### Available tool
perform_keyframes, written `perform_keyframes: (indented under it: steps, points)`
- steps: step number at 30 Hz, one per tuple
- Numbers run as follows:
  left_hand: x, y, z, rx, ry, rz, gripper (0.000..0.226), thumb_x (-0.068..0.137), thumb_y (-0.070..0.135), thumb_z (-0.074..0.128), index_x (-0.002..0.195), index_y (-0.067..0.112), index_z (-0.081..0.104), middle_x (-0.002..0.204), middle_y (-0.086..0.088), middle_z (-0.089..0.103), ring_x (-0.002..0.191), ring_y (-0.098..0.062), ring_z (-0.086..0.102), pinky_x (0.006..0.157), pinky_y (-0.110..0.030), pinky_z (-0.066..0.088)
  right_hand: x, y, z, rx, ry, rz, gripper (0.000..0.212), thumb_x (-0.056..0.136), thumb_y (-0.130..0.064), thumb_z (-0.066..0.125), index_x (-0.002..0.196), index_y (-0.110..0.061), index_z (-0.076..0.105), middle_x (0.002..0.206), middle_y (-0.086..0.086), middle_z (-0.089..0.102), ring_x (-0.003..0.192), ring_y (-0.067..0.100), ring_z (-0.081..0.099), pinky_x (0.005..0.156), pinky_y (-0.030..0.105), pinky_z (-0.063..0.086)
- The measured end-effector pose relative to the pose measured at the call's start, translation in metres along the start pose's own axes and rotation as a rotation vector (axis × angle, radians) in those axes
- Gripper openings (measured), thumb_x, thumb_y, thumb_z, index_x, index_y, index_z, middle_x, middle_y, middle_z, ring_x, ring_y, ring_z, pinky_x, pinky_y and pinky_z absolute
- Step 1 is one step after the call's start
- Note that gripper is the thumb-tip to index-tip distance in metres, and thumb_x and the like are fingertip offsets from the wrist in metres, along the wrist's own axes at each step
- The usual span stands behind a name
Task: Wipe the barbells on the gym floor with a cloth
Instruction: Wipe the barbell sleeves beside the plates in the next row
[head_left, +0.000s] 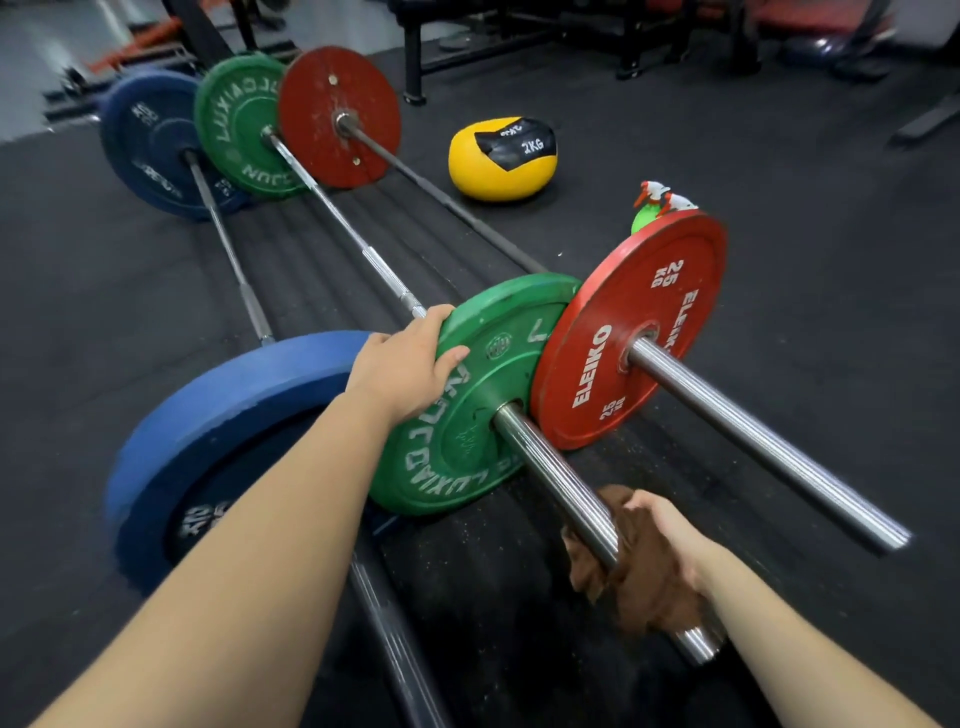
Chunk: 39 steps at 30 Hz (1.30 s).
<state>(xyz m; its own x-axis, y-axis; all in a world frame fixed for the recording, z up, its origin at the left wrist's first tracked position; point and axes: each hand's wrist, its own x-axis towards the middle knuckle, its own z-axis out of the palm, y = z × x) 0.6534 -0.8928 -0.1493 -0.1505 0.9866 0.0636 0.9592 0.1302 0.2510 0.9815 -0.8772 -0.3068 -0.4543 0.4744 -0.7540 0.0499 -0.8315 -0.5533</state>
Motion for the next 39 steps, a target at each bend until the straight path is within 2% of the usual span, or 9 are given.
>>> perform_keyframes:
  steps: [3, 7, 11, 16, 20, 23, 28, 35, 39]
  points:
    - [0.0, 0.005, -0.002, -0.02, -0.049, -0.019, 0.055, 0.107, 0.052, 0.039, 0.154, 0.027, 0.026, 0.143, -0.001, 0.058, 0.114, -0.03, 0.062, 0.104, -0.045, 0.038, -0.011, -0.016, 0.015, -0.12, 0.121, -0.004, 0.066, 0.084, -0.033, 0.037, 0.118, 0.014, 0.067, 0.113, 0.036, 0.067, 0.088, 0.044, 0.068, 0.085, 0.049, 0.056]
    - [-0.001, 0.006, -0.003, 0.004, -0.063, -0.033, 0.059, 0.107, 0.053, 0.037, 0.156, 0.024, 0.023, 0.142, -0.01, 0.054, 0.118, -0.035, 0.059, 0.105, -0.048, 0.037, -0.003, -0.023, 0.028, -0.271, 0.3, -0.149, 0.065, 0.065, -0.046, 0.052, 0.114, -0.007, 0.07, 0.089, 0.02, 0.075, 0.081, 0.038, 0.07, 0.089, 0.05, 0.057]
    - [-0.001, 0.008, -0.003, 0.015, -0.087, -0.049, 0.06, 0.107, 0.053, 0.036, 0.157, 0.024, 0.02, 0.141, -0.015, 0.052, 0.116, -0.039, 0.057, 0.1, -0.048, 0.039, -0.011, 0.003, 0.004, -0.164, 0.298, -0.035, 0.073, 0.062, -0.045, 0.058, 0.118, 0.002, 0.068, 0.102, 0.031, 0.072, 0.097, 0.05, 0.07, 0.098, 0.061, 0.052]
    - [-0.001, 0.011, -0.002, 0.022, -0.082, -0.058, 0.06, 0.107, 0.052, 0.036, 0.157, 0.023, 0.021, 0.141, -0.018, 0.05, 0.116, -0.044, 0.056, 0.097, -0.05, 0.041, -0.047, 0.034, -0.03, -0.082, 0.314, 0.046, 0.056, 0.074, -0.029, 0.055, 0.117, 0.005, 0.068, 0.121, 0.039, 0.063, 0.115, 0.053, 0.062, 0.099, 0.063, 0.05]
    - [-0.001, 0.01, -0.002, 0.007, -0.08, -0.063, 0.058, 0.107, 0.053, 0.036, 0.155, 0.023, 0.022, 0.137, -0.019, 0.052, 0.112, -0.045, 0.057, 0.094, -0.051, 0.041, -0.05, 0.028, -0.032, -0.219, 0.375, 0.04, 0.036, 0.083, -0.031, 0.051, 0.091, -0.003, 0.072, 0.078, 0.021, 0.072, 0.068, 0.033, 0.068, 0.077, 0.04, 0.056]
    - [0.0, 0.007, 0.0, 0.01, -0.086, -0.071, 0.058, 0.107, 0.055, 0.035, 0.155, 0.026, 0.022, 0.137, -0.018, 0.052, 0.111, -0.046, 0.057, 0.091, -0.05, 0.043, -0.038, 0.013, -0.009, -0.274, 0.416, 0.002, 0.041, 0.085, -0.033, 0.047, 0.107, -0.008, 0.071, 0.086, 0.02, 0.072, 0.077, 0.034, 0.068, 0.077, 0.04, 0.056]
    - [0.003, 0.003, 0.001, -0.001, -0.092, -0.081, 0.057, 0.106, 0.057, 0.035, 0.153, 0.028, 0.022, 0.135, -0.018, 0.053, 0.109, -0.047, 0.058, 0.09, -0.051, 0.044, -0.026, 0.005, 0.015, -0.406, 0.535, -0.092, 0.044, 0.093, -0.045, 0.046, 0.11, -0.008, 0.064, 0.095, 0.014, 0.071, 0.085, 0.031, 0.068, 0.07, 0.033, 0.051]
    - [0.002, 0.004, 0.002, -0.014, -0.082, -0.087, 0.057, 0.105, 0.056, 0.038, 0.153, 0.028, 0.024, 0.135, -0.019, 0.053, 0.111, -0.049, 0.057, 0.09, -0.052, 0.043, -0.022, 0.01, 0.008, -0.51, 0.576, -0.071, 0.075, 0.083, -0.063, 0.037, 0.128, -0.007, 0.062, 0.115, 0.013, 0.068, 0.096, 0.031, 0.066, 0.093, 0.044, 0.054]
    - [0.002, 0.005, 0.003, -0.016, -0.08, -0.091, 0.058, 0.106, 0.056, 0.037, 0.154, 0.028, 0.022, 0.137, -0.018, 0.052, 0.112, -0.048, 0.057, 0.091, -0.051, 0.043, -0.024, 0.006, 0.021, -0.722, 0.7, -0.171, 0.057, 0.102, -0.048, 0.03, 0.127, -0.007, 0.061, 0.124, 0.016, 0.065, 0.098, 0.029, 0.06, 0.092, 0.038, 0.046]
